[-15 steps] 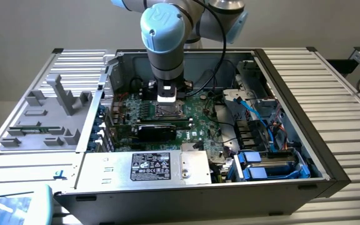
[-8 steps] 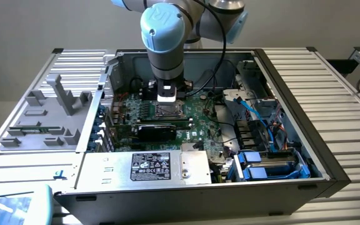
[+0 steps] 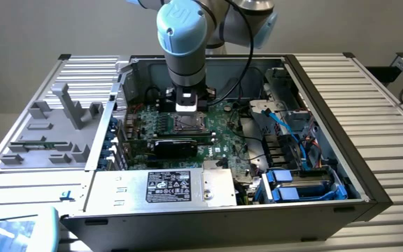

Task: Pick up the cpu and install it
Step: 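Install the first cpu locking lever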

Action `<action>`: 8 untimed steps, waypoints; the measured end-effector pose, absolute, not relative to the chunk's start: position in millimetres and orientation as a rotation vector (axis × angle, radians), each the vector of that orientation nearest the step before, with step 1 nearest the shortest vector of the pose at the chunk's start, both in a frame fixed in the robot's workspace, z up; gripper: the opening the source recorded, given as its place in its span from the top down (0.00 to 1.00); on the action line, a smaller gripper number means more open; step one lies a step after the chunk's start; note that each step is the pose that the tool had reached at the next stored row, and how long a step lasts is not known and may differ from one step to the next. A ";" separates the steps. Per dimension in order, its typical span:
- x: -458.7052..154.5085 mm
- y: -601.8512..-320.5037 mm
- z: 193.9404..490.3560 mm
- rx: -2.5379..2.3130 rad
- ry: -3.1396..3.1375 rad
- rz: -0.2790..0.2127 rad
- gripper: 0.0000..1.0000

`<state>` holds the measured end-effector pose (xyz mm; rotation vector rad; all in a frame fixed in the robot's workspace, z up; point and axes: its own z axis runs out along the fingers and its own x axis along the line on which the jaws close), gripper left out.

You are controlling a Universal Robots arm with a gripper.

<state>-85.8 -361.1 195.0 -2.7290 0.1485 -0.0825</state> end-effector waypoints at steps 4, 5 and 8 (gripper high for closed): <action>-86.8 -361.1 200.5 -2.729 0.149 -0.080 0.88; -87.1 -361.1 201.9 -2.729 0.149 -0.079 0.88; -87.8 -361.6 208.4 -2.729 0.150 -0.076 0.88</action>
